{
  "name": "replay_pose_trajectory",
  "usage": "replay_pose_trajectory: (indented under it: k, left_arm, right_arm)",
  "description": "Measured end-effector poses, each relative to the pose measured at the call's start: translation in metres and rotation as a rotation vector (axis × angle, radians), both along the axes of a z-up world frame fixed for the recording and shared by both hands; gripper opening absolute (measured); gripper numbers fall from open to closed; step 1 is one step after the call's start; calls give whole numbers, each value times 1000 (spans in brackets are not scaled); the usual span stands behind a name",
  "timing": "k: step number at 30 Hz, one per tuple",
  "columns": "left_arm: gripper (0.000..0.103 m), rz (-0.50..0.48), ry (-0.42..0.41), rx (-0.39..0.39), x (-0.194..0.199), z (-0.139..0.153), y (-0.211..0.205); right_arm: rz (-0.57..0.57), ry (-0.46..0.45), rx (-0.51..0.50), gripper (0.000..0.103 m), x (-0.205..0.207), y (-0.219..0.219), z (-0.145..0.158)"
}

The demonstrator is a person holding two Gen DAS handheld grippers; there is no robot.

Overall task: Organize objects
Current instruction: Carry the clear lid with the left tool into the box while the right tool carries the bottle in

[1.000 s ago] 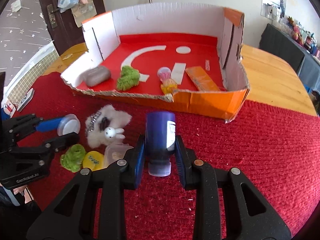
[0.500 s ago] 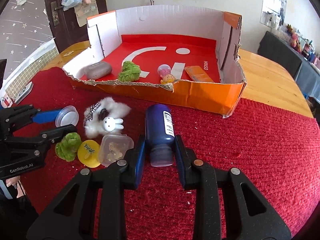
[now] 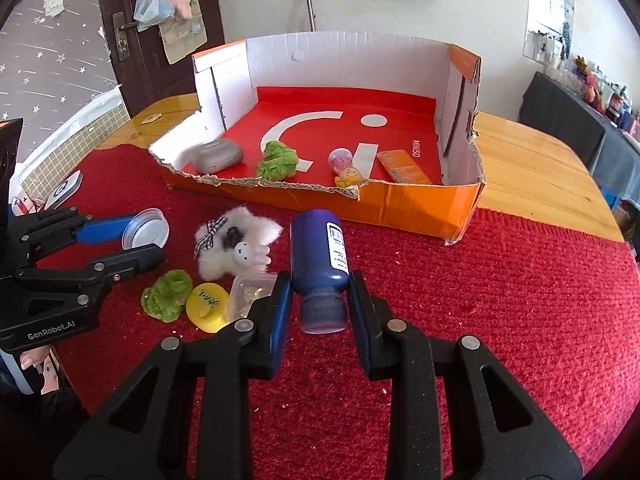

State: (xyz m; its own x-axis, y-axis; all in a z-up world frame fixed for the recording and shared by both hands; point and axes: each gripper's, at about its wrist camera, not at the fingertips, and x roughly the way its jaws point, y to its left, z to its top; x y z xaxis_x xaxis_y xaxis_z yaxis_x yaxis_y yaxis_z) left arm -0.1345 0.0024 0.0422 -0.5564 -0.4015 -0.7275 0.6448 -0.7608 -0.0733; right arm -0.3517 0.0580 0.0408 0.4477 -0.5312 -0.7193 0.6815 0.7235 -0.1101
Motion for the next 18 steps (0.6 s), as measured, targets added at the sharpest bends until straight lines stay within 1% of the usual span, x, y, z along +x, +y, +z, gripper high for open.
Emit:
replay_pose_trajectory:
  k: [3, 6, 11, 13, 17, 18]
  left_arm:
    - [42, -4, 18, -9, 2, 7, 2]
    - [42, -21, 57, -22, 5, 23, 2]
    - [42, -43, 85, -87, -4, 54, -11]
    - [42, -44, 69, -103, -16, 59, -23]
    - [42, -45, 23, -94, -43, 58, -53]
    - [42, -50, 7, -88, -52, 55, -63]
  right_arm:
    - [7, -10, -3, 26, -1, 2, 3]
    - [38, -43, 1, 26, -4, 6, 13]
    - [88, -78, -18, 26, 5, 4, 40]
    - [99, -78, -27, 26, 12, -2, 48]
    - [99, -53, -36, 26, 34, -30, 60]
    - [93, -29, -36, 26, 44, -42, 60]
